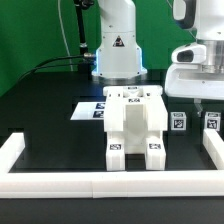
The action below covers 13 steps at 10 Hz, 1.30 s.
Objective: Assemble chair
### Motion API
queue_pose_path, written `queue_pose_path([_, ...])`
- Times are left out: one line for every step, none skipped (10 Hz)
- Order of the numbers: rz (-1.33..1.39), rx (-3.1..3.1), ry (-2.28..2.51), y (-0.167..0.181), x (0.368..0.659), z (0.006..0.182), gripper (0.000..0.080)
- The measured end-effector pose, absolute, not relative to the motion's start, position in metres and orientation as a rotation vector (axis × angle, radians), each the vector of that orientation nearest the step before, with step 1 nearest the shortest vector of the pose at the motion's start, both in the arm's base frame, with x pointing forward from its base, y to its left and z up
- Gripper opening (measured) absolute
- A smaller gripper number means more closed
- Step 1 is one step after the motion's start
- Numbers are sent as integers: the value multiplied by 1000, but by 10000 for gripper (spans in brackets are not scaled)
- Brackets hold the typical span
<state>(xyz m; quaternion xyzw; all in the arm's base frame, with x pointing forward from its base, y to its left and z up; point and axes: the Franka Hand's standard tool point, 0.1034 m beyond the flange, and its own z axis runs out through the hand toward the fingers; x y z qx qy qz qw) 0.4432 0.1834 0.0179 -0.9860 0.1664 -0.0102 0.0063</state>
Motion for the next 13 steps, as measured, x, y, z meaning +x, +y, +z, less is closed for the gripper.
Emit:
queue_pose_path([-32, -3085, 521, 183, 443, 18, 282])
queue_pose_path([-32, -3085, 521, 183, 443, 18, 282])
queue_pose_path([-15, -3089, 514, 183, 443, 20, 282])
queue_pose_path([23, -3082, 500, 185, 446, 42, 282])
queue_pose_path([16, -3057, 475, 184, 452, 76, 282])
queue_pose_path([21, -3041, 469, 181, 453, 97, 282])
queue_pose_path([58, -3031, 452, 176, 454, 121, 284])
queue_pose_path([33, -3016, 403, 162, 463, 147, 284])
queue_pose_path([11, -3019, 299, 142, 469, 155, 284])
queue_pose_path([9, -3020, 245, 120, 477, 165, 284])
queue_pose_path([-22, -3033, 231, 111, 482, 176, 284])
queue_pose_path([-17, -3032, 239, 115, 479, 175, 284])
queue_pose_path([-10, -3034, 242, 114, 479, 173, 284])
